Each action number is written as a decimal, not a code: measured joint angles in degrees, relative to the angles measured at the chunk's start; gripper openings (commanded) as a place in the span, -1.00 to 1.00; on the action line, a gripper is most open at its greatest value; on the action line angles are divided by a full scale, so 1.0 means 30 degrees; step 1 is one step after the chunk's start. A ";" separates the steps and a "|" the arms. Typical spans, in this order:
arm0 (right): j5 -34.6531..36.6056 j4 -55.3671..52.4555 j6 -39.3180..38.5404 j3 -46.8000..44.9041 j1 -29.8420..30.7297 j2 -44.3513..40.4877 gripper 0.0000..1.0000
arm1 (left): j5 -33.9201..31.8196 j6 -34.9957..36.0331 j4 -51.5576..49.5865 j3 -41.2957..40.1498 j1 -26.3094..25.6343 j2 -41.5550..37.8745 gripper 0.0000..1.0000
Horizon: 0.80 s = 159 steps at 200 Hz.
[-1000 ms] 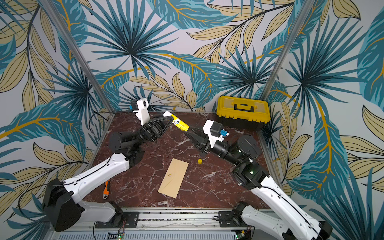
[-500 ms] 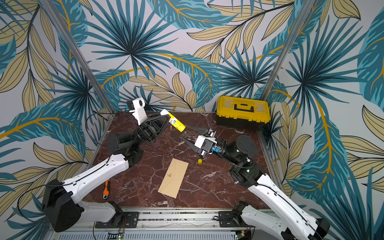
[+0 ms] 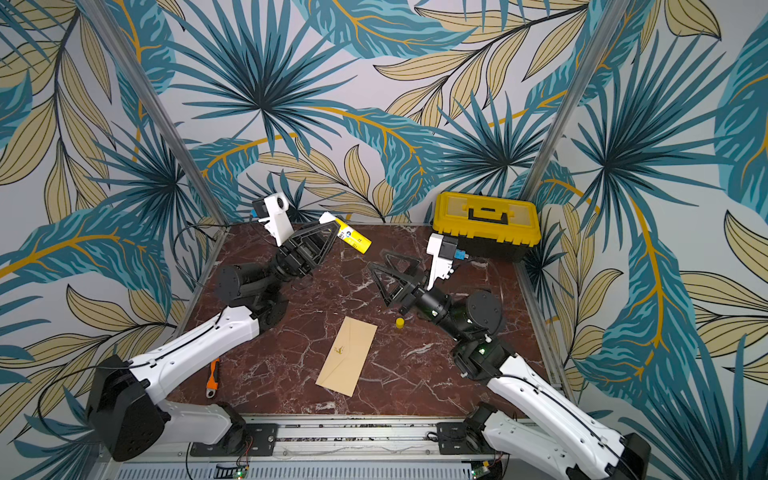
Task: Seal the envelope with a glue stick
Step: Screw the glue stick.
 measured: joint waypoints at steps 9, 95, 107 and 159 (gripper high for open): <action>0.0036 0.0750 0.1829 0.0000 0.0000 0.0780 0.69 | -0.0007 -0.0015 0.0044 0.0000 0.0000 0.0117 -0.83; -0.0576 0.3198 0.8094 0.1173 -0.0022 0.3439 0.62 | -0.0175 0.0321 0.0430 -0.0007 0.0000 0.0350 -0.84; -0.1100 0.3220 0.8182 0.1443 -0.0015 0.3577 0.60 | -0.0313 0.0495 0.0321 -0.0007 0.0000 0.0328 -0.84; -0.2084 0.2907 0.8276 0.2186 0.0015 0.3351 0.52 | -0.0481 0.1129 -0.0525 -0.0080 0.0015 0.0240 -0.85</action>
